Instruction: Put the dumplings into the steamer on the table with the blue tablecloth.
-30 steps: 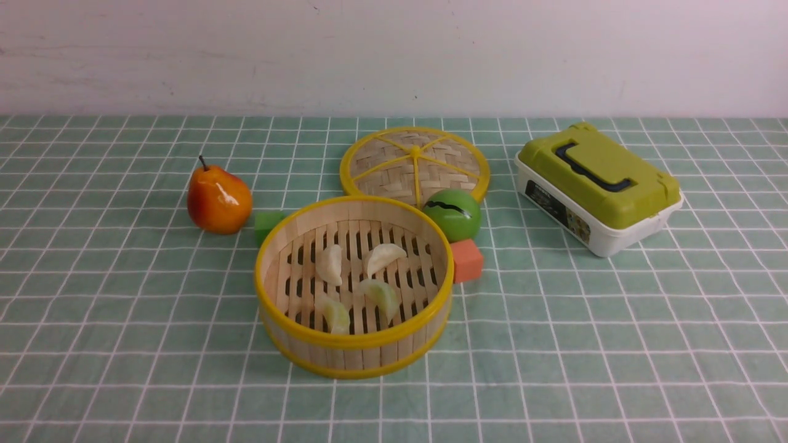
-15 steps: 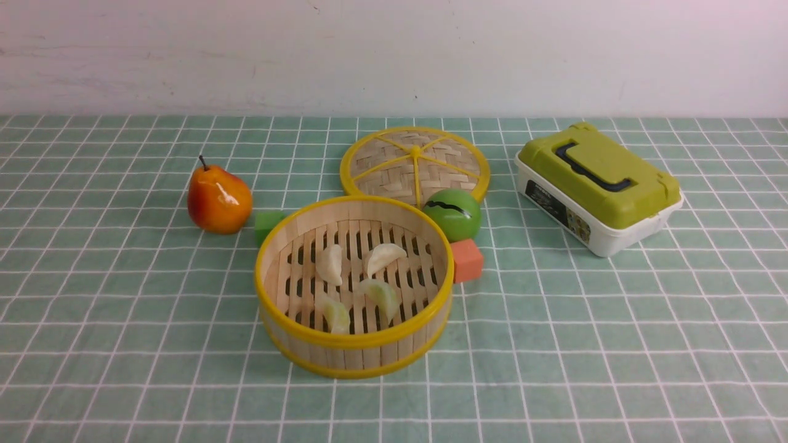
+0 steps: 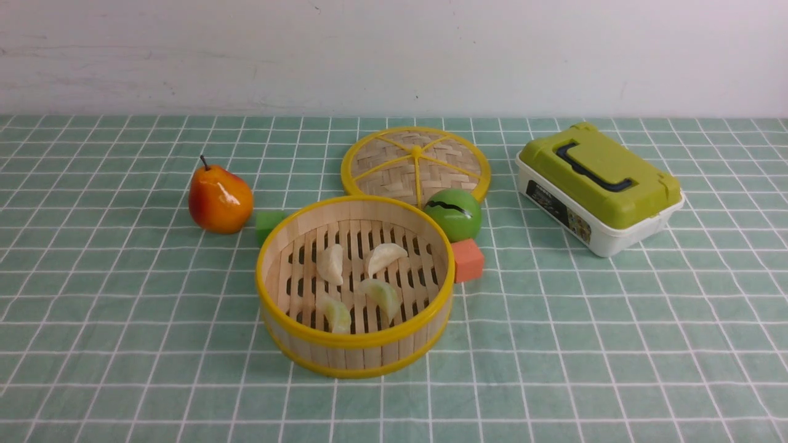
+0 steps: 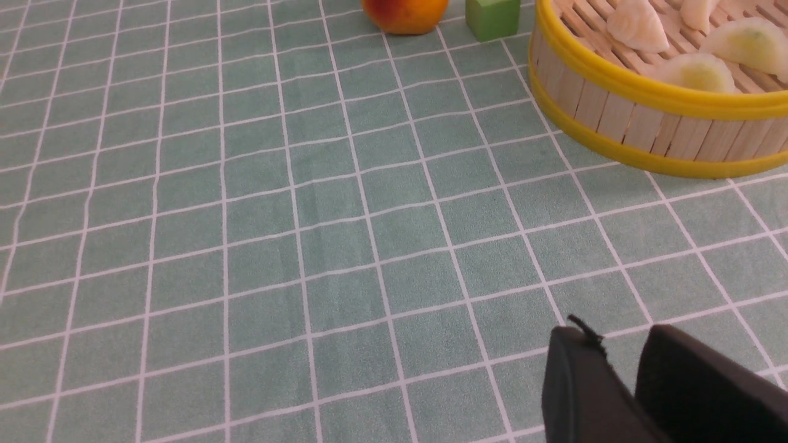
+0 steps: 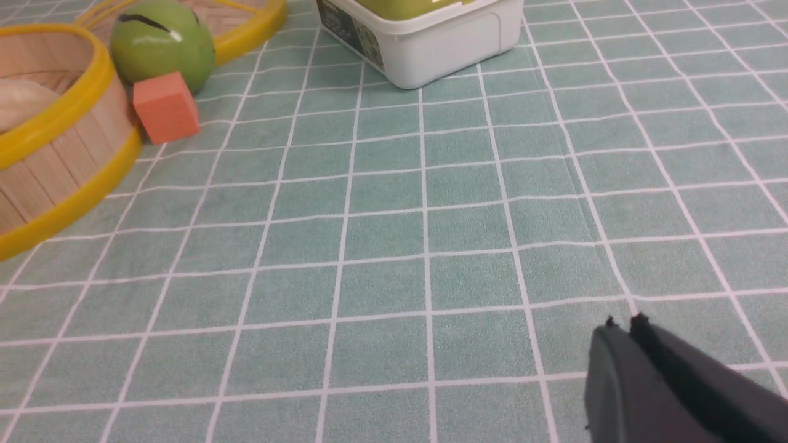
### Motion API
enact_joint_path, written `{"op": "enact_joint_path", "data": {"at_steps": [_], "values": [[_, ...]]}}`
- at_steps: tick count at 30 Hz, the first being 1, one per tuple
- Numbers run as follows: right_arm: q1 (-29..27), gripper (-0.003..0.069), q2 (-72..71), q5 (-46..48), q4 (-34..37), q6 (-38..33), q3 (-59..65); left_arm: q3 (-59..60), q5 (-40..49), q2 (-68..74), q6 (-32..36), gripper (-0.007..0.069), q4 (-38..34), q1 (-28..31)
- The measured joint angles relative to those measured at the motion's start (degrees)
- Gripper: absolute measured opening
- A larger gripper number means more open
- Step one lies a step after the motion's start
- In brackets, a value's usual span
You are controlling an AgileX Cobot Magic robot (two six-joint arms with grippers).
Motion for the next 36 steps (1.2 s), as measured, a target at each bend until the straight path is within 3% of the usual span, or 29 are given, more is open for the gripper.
{"op": "enact_joint_path", "data": {"at_steps": [2,8,13,16,26,36], "values": [[0.00,0.0013,0.00,0.00,0.00,0.00,0.00,0.71,-0.40,-1.30,0.00,0.0147,-0.08,0.70],[0.00,0.0016,0.00,0.00,0.00,0.00,0.00,5.46,-6.24,-10.29,0.24,0.0139,-2.52,11.26],[-0.02,0.0023,0.00,0.04,0.06,0.00,0.00,15.07,-23.24,-10.97,0.41,0.0004,-11.47,20.82],[-0.02,0.0022,0.00,0.04,0.06,0.00,0.00,19.98,-28.56,-10.97,0.41,-0.0014,-13.40,22.34],[-0.02,0.0031,0.00,0.04,0.06,0.00,0.00,21.65,-21.21,-10.97,0.65,-0.0014,-15.76,22.54],[-0.02,0.0043,0.00,0.04,0.06,0.00,0.00,21.65,-20.52,-10.97,3.62,-0.0014,-16.15,25.44]]}}
